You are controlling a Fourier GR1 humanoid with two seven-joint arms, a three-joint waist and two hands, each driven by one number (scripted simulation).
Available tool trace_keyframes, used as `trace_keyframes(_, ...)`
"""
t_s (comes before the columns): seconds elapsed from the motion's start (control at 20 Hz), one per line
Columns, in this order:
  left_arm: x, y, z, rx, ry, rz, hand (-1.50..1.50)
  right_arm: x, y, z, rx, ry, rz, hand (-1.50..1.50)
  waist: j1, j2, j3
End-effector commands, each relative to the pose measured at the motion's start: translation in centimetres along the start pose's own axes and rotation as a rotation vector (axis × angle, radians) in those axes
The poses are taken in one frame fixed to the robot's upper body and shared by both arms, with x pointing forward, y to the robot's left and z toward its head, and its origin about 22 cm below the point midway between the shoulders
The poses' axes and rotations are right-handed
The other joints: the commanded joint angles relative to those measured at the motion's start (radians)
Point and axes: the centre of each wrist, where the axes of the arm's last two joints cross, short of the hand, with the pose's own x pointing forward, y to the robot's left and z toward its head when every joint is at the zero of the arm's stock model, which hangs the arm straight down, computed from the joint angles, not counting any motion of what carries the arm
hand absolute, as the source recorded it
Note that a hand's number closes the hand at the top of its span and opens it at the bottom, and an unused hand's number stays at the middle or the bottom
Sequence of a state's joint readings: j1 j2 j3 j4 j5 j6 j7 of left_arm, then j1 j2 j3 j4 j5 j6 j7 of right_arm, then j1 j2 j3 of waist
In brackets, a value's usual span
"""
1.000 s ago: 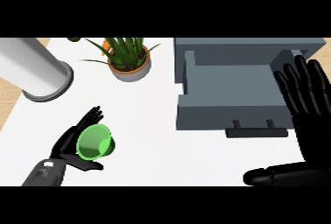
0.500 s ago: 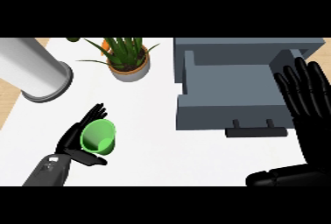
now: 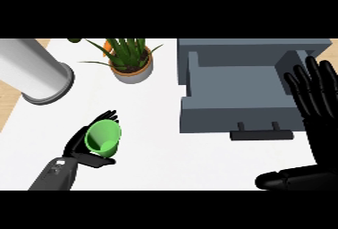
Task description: Pick up the cup, place it into the drawer and close the drawer
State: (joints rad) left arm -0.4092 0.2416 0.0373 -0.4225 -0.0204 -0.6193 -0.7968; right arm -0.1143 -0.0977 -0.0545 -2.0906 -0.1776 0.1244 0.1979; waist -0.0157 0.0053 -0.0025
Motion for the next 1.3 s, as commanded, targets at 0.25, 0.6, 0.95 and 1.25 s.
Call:
trace_keyframes(0.25,-0.6,-1.5,-0.4,-0.161,-0.198,0.187,1.50,-0.2,-0.1,0.2,-0.001,-0.006,0.007,-1.50,0.007,-0.003,0.000)
trace_keyframes(0.6,0.8,-1.7,-2.7,-0.116,-0.327,0.106,1.50,-1.0,-0.5,-0.7,0.003,-0.006,0.014,-1.50,0.007,0.000,0.001)
trace_keyframes(0.95,-0.6,-1.7,-0.3,0.532,-0.489,-0.030,1.50,-0.5,-0.1,0.2,-0.019,0.002,0.002,-1.50,0.023,-0.006,0.002)
trace_keyframes(1.25,1.8,-3.6,-1.9,0.443,-0.588,-0.005,1.50,0.3,-0.4,-0.4,-0.028,0.015,0.032,-1.50,0.026,-0.010,0.003)
